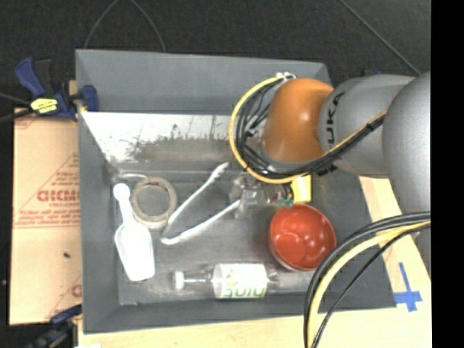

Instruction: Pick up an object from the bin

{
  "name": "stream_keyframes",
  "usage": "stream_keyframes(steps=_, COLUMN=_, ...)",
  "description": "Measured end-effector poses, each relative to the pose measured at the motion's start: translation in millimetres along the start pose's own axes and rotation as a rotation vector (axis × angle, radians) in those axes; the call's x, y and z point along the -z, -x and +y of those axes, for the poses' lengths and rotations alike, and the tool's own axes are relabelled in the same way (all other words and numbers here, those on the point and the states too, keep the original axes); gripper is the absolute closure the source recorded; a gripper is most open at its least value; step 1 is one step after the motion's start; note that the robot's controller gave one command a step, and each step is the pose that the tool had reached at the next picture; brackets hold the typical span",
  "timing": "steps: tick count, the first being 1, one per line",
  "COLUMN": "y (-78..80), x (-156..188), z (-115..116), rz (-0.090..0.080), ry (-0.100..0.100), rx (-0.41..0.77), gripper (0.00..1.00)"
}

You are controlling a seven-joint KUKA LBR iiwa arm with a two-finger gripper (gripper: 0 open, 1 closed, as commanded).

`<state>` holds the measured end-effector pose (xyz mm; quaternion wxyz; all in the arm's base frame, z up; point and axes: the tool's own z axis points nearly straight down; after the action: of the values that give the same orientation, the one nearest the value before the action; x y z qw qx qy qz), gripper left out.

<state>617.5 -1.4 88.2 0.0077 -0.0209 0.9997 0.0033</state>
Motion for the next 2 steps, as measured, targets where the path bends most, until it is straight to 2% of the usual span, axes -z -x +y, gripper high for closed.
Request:
stream_keyframes(steps=1, y=-0.1, x=0.4, z=0.0, rz=0.000, ry=0.000, rx=0.000, gripper=1.00)
stream_keyframes(steps=2, y=-3.0, x=22.6, z=2.4, rz=-0.005, ry=-0.001, rx=0.026, gripper=1.00)
